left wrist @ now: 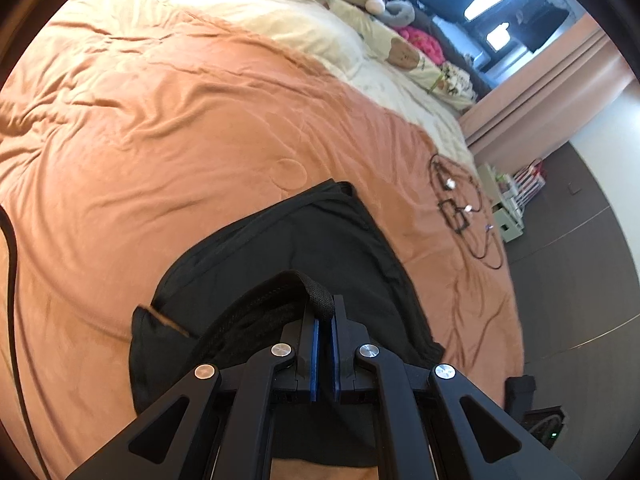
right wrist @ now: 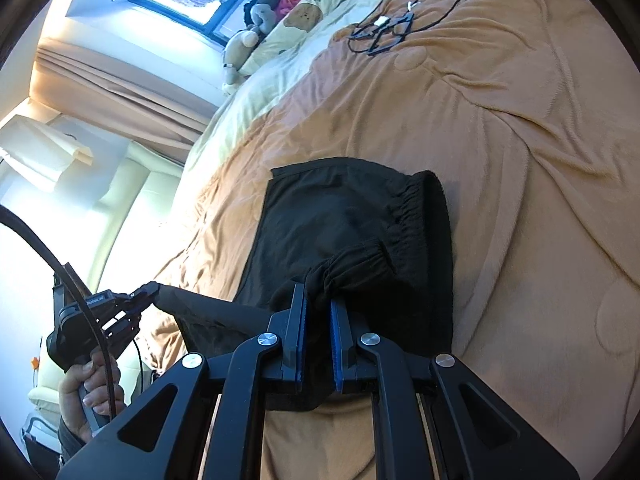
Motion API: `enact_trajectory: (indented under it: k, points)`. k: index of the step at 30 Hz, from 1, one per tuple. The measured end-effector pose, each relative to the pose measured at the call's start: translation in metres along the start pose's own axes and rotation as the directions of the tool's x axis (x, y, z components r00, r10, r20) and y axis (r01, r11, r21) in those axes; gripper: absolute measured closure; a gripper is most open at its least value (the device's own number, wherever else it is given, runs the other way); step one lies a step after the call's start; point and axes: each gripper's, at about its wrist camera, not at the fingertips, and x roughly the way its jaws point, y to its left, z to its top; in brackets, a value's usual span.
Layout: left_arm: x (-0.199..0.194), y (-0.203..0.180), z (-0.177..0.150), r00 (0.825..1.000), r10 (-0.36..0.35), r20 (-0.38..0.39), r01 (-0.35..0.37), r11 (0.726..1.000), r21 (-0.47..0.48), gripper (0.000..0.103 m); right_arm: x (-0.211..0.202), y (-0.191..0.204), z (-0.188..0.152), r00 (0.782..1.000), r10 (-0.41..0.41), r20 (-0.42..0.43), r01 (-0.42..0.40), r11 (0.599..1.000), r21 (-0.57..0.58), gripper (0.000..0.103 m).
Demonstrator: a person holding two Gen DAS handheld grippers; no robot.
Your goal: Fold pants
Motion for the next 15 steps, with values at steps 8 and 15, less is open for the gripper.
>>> enact_trajectory:
  k: [8, 15]
  points:
    - [0.06, -0.007, 0.023, 0.994, 0.101, -0.04, -0.095, 0.988, 0.119, 0.071, 0.023, 0.001, 0.015, 0.998, -0.06, -0.025, 0.058, 0.997, -0.042, 0.064]
    - [0.075, 0.0, 0.019, 0.989, 0.143, -0.035, -0.128, 0.955, 0.269, 0.042, -0.003, 0.006, 0.015, 0.997, -0.063, 0.039, 0.069, 0.986, -0.155, 0.035]
